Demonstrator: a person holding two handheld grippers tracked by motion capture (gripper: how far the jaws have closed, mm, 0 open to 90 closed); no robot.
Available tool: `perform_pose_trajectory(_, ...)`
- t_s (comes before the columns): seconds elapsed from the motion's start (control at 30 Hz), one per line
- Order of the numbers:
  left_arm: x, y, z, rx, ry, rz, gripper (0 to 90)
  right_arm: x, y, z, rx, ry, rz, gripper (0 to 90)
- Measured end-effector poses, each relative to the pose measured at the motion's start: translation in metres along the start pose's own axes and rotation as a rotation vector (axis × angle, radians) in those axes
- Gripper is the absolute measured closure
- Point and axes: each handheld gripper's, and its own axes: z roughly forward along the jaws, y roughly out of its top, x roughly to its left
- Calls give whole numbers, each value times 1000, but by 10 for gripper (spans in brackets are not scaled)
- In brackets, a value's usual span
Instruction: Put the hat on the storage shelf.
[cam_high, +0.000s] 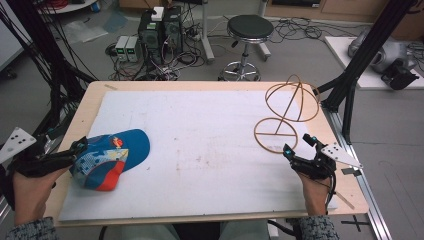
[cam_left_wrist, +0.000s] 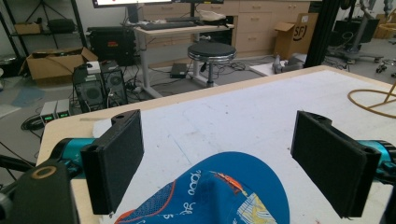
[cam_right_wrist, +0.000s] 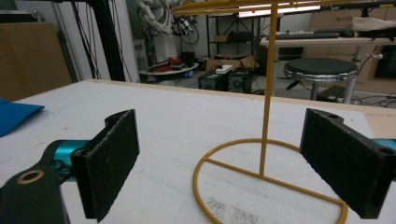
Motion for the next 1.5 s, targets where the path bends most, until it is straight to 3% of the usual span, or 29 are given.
perform_pose_trajectory(0.4,4,-3,-3,-21,-5,-6,174,-1,0,1,6,5,0,110)
perform_pose_trajectory(0.63,10,-13,-3,-50,-35,-9,175,-2,0,0,4,3,3,110)
perform_pose_trajectory(0.87,18,-31,1,6,-44,-10,191,-2,-1,1,7,10,14,110)
perform_pose_trajectory(1.07,22,-42,2,51,-93,11,225,-2,-1,2,15,10,9,110)
perform_pose_trajectory(1.5,27,-60,3,65,-168,10,321,-2,-2,3,23,12,13,110)
